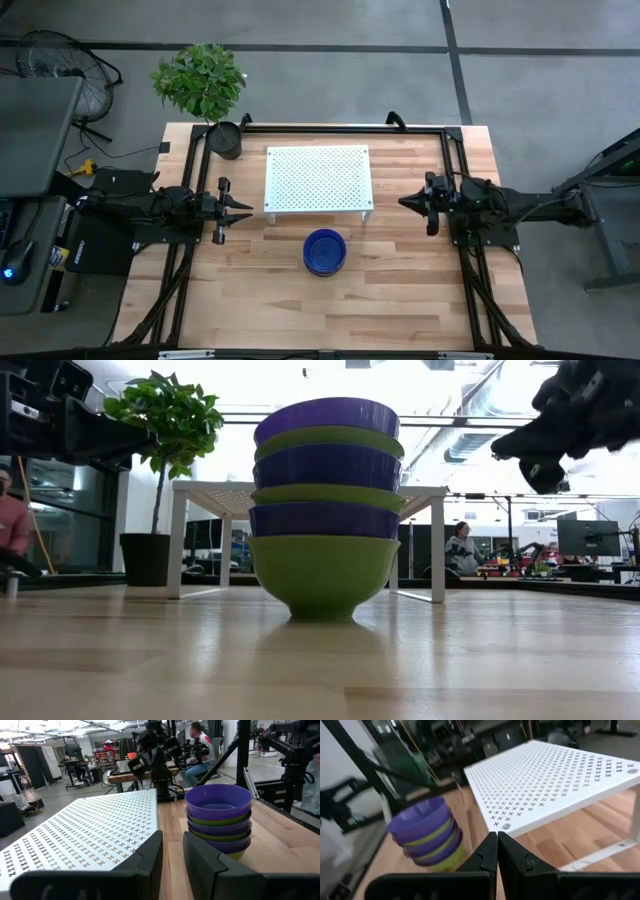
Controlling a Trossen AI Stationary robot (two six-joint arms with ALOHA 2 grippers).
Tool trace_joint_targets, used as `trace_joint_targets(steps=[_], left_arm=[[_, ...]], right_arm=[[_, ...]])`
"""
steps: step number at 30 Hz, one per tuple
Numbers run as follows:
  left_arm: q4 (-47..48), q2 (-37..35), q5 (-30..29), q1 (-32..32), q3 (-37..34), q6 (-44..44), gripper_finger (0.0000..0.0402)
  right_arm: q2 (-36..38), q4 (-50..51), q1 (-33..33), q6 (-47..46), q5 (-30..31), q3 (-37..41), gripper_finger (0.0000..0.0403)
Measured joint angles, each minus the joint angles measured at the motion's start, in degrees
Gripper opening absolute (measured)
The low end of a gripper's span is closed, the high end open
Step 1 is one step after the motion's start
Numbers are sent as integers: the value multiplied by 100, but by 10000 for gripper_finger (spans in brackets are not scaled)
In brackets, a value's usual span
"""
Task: Pick & Place Mini bowls
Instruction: Put the violet bowl on the shelf
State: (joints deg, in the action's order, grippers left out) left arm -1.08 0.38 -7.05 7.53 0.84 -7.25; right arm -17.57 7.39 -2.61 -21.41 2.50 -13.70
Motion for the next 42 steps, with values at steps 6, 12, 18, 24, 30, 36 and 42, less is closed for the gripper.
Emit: trace_joint_targets(steps=[6,12,18,24,30,36,42], left_arm=[[-1,0,-2,0,0,0,72],[-1,0,0,0,0,1,72],[-2,0,-2,2,0,0,72],[-1,0,-1,0,0,0,72],[0,0,0,0,0,0,72],[-2,0,-2,0,0,0,72],[0,0,-1,0,0,0,72]], right_arm=[[-1093,1308,2,533,-172,-1290,0],[-2418,2046,131,1212,-641,-2429,0],[-3673,2257,568,1992,-972,-3359,0],[-4847,2767,951,2869,-1005,-4362,0],[-5925,3532,1202,3397,-1069,-5511,14],[-6716,3851,1303,3896,-1228,-6329,83],[-7295,4072,1422,4333,-824,-7022,148]])
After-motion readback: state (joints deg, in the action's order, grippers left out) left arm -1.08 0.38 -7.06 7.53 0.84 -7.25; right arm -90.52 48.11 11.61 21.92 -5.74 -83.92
